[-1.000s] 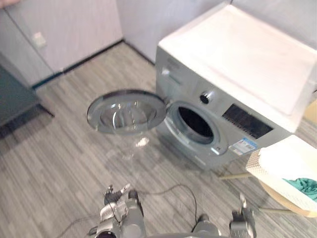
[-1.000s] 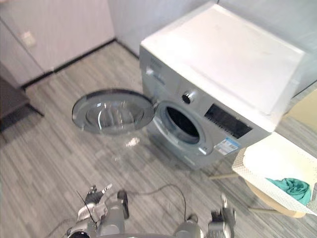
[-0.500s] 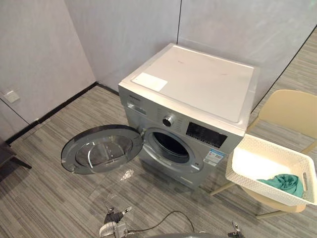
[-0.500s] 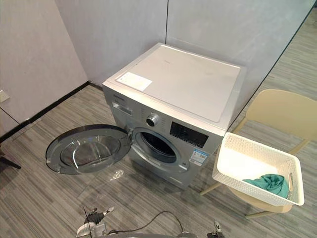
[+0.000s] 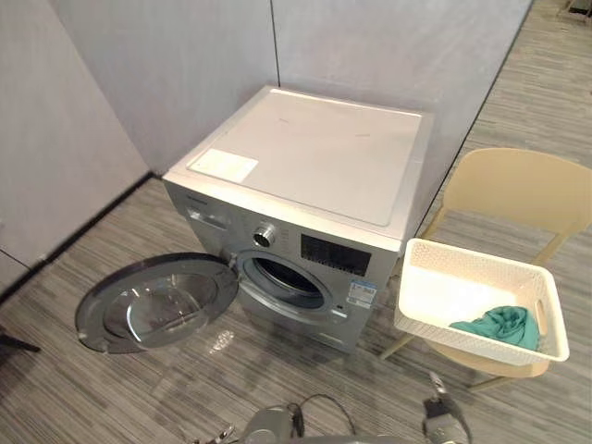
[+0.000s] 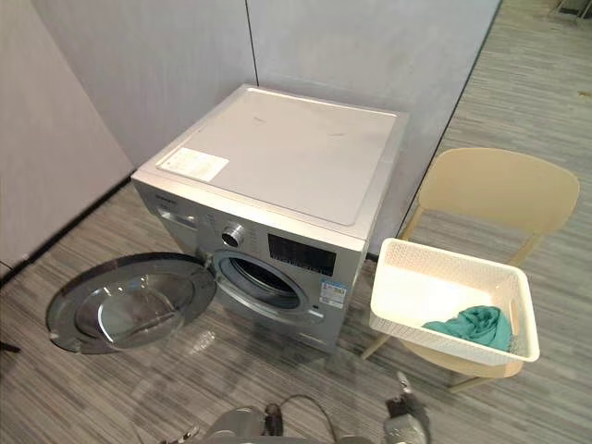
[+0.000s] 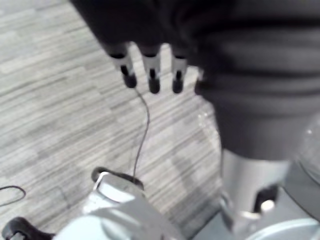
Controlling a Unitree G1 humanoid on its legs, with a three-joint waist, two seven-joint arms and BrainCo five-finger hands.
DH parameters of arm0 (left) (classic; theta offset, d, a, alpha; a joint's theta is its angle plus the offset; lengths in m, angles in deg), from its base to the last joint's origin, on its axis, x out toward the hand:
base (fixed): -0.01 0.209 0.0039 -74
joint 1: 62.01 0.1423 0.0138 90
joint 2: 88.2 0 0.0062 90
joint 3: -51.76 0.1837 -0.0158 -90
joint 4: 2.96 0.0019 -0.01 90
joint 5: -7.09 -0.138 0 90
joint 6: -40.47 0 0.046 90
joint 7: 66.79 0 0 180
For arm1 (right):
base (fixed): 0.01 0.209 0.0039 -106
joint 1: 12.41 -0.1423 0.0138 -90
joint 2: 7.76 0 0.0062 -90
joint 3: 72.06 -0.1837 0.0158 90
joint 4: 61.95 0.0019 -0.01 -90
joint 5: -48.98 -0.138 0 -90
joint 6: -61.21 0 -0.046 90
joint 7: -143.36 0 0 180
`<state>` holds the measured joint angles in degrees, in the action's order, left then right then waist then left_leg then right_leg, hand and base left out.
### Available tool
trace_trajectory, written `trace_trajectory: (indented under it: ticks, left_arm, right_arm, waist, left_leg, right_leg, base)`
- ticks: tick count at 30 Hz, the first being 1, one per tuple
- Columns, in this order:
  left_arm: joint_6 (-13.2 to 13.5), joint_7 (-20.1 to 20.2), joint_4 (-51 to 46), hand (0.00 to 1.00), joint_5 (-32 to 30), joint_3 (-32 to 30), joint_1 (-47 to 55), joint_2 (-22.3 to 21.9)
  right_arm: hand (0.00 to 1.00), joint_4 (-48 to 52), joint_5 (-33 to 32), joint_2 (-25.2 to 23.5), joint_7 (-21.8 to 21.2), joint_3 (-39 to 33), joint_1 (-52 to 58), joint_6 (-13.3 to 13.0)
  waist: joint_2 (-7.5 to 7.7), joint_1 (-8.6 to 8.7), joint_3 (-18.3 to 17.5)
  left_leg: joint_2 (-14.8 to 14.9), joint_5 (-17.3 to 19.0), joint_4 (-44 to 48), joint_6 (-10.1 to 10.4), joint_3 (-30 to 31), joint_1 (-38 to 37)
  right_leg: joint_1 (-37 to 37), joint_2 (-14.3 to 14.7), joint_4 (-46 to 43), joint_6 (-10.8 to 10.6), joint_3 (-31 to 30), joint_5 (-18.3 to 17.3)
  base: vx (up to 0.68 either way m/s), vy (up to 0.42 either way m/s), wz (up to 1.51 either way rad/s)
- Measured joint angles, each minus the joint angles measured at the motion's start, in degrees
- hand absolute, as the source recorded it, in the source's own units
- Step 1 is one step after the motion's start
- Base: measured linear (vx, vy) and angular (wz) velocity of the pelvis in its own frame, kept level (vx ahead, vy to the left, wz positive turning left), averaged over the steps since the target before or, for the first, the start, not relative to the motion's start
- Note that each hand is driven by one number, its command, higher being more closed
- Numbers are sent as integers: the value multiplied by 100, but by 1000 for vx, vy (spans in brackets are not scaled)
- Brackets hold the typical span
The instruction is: Pick up the laundry basket with both hands and put the clothes into the washing machine.
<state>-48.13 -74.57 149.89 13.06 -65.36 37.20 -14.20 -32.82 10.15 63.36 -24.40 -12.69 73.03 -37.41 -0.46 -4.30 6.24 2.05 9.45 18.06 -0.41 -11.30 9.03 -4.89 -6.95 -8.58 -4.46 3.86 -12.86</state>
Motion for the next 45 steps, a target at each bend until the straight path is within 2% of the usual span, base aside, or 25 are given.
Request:
trace_trajectory:
  ticks: [2,4,5,6,7,8,10,11,13,15,16,17,18,19,20,22,23,25,28,33,37,40,42,43,45]
  left_arm:
    - [0,-4,-19,0,-6,-1,13,-10]
    - [12,-14,-105,0,1,67,-8,-63]
    - [14,-16,-144,0,5,102,-8,-62]
    - [17,-35,-189,0,15,276,-79,1]
    - [20,-111,-218,0,40,426,-240,36]
    - [22,-122,-284,0,84,591,-352,50]
    - [58,-128,-436,0,133,995,-452,55]
    - [110,-128,-492,0,212,1192,-526,39]
    - [196,-135,-564,0,286,1330,-684,21]
    - [281,-134,-667,0,309,1418,-719,50]
    - [303,-135,-663,0,309,1418,-717,87]
    - [299,-138,-657,0,299,1411,-685,173]
    - [273,-135,-574,0,286,1359,-633,238]
    - [247,-130,-452,0,266,1315,-518,68]
    - [239,-122,-383,0,228,1303,-423,-12]
    - [193,-113,-280,0,162,1006,-252,-102]
    - [183,-111,-255,0,161,858,-231,-103]
    - [171,-104,-227,0,114,607,-186,-94]
    - [170,-103,-228,0,106,390,-138,-58]
    - [163,-93,-250,0,22,502,-132,-61]
    - [178,26,-319,0,-82,693,-127,10]
    - [176,147,-397,0,-328,915,-74,115]
    - [236,293,-515,0,-563,1126,48,194]
    - [261,321,-523,0,-622,1166,65,232]
    - [288,416,-530,0,-758,1320,155,318]
  right_arm:
    - [0,278,-14,-144,-13,163,109,-24]
    - [0,414,-134,-187,-119,441,282,-21]
    - [0,416,-133,-182,-136,527,285,-15]
    - [0,443,-130,-177,-135,661,298,-15]
    - [0,453,-131,-176,-132,693,322,-14]
    - [0,452,-132,-169,-121,698,416,-4]
    - [0,505,-134,-156,-103,698,548,11]
    - [0,724,-135,-113,-82,697,620,11]
    - [0,1346,-133,-54,19,614,713,-3]
    - [0,1908,-127,3,112,386,771,-6]
    - [0,2053,-124,-11,200,222,813,-13]
    - [0,2244,-117,-47,249,82,908,-36]
    - [0,2456,-97,-25,342,-150,944,-132]
    - [0,2731,-92,200,428,-304,912,-225]
    - [0,2906,-88,311,445,-399,935,-257]
    - [0,3377,135,744,521,-549,888,-365]
    - [0,3513,185,808,523,-554,854,-380]
    - [0,4063,493,833,533,-716,736,-462]
    - [0,4410,760,767,537,-724,602,-509]
    - [0,5164,995,775,488,-400,394,-597]
    - [0,5628,1635,811,190,-180,377,-558]
    - [0,5703,2040,1203,-183,288,410,-362]
    - [0,5650,2408,1851,-652,789,408,-212]
    - [0,5586,2554,2044,-757,935,402,-209]
    - [0,5194,2944,2707,-1141,1437,331,-185]
  waist:
    - [12,26,-9]
    - [-39,-1,-68]
    - [-20,11,-80]
    - [3,43,-90]
    - [35,50,-68]
    - [17,60,-45]
    - [14,47,-26]
    - [-40,65,-8]
    - [-22,209,-19]
    - [-4,336,-30]
    - [69,341,-53]
    - [234,346,-103]
    - [238,350,-101]
    - [-22,353,-113]
    - [-127,365,-154]
    - [-244,364,-204]
    - [-238,368,-209]
    - [-251,371,-271]
    - [-118,357,-442]
    - [-180,351,-541]
    - [-116,335,-567]
    - [-96,348,-563]
    - [-106,348,-564]
    - [-103,347,-560]
    - [-115,333,-541]
  left_leg:
    - [-137,-23,-171,-57,-18,-268]
    - [-202,39,-516,-92,-128,-705]
    - [-192,35,-573,-99,-187,-762]
    - [-145,66,-555,-98,-306,-807]
    - [-56,133,-400,-86,-321,-814]
    - [109,162,-354,-83,-295,-883]
    - [274,157,-406,-74,-273,-1104]
    - [416,158,-389,-72,-248,-1202]
    - [711,165,-275,3,-44,-1222]
    - [965,278,-77,314,59,-1100]
    - [1064,379,41,605,94,-1058]
    - [1124,516,151,888,182,-1025]
    - [1257,608,199,1152,298,-972]
    - [1545,566,64,1171,343,-996]
    - [1608,456,-36,1150,335,-1034]
    - [1715,-270,-530,1376,289,-1297]
    - [1753,-420,-612,1387,285,-1298]
    - [2020,-773,-631,1435,324,-1170]
    - [2140,-1274,-832,1364,315,-1066]
    - [2174,-1353,-1057,1351,238,-1048]
    - [2092,-1353,-1267,1351,188,-960]
    - [2018,-1351,-1462,1354,-31,-1072]
    - [1916,-1345,-1610,1362,-174,-1205]
    - [1897,-1336,-1622,1373,-209,-1205]
    - [1865,-1232,-1624,1503,-349,-1185]
  right_leg:
    - [-98,-139,-197,-105,51,60]
    - [162,-229,-1181,-81,-21,-83]
    - [417,-238,-1615,-165,-79,-124]
    - [840,-279,-2458,-660,-114,-134]
    - [1130,-308,-3032,-1041,-38,10]
    - [1237,-351,-3356,-1015,151,130]
    - [1290,-735,-3782,-393,953,-77]
    - [1323,-1054,-3765,-48,1396,-215]
    - [1317,-1310,-3042,-53,1553,-192]
    - [1323,-1564,-2249,-134,1448,130]
    - [1335,-1631,-1897,-123,1272,529]
    - [1310,-1659,-1559,-148,957,1285]
    - [1219,-1465,-1518,-1002,717,697]
    - [1269,-1161,-1519,-927,788,479]
    - [1316,-1084,-1548,-864,806,429]
    - [1328,-896,-1603,-809,788,370]
    - [1290,-846,-1537,-799,816,374]
    - [1092,-539,-1066,-577,1045,492]
    - [808,-313,-402,-456,1268,786]
    - [530,-164,342,-439,1374,1197]
    - [391,-165,854,-473,1534,1510]
    - [314,-186,1093,-489,1512,1711]
    - [315,-264,1187,-531,1399,1825]
    - [327,-280,1213,-541,1381,1864]
    - [443,-301,1333,-563,1253,2019]
  base:
    - [251,26,17]
    - [223,9,-17]
    - [195,-30,-50]
    - [174,-69,-45]
    - [226,-146,-30]
    - [199,-162,-11]
    - [148,-165,-17]
    - [138,-261,-27]
    - [136,-427,-5]
    - [107,-455,16]
    - [90,-409,10]
    - [71,-571,7]
    - [47,-601,-15]
    - [61,-613,-21]
    - [98,-413,-28]
    - [103,-298,-15]
    - [60,-317,-3]
    - [40,-229,16]
    - [30,-148,19]
    - [21,-28,9]
    - [-22,28,16]
    - [-54,25,-6]
    - [-80,27,-16]
    - [-106,26,-23]
    - [-149,20,-28]
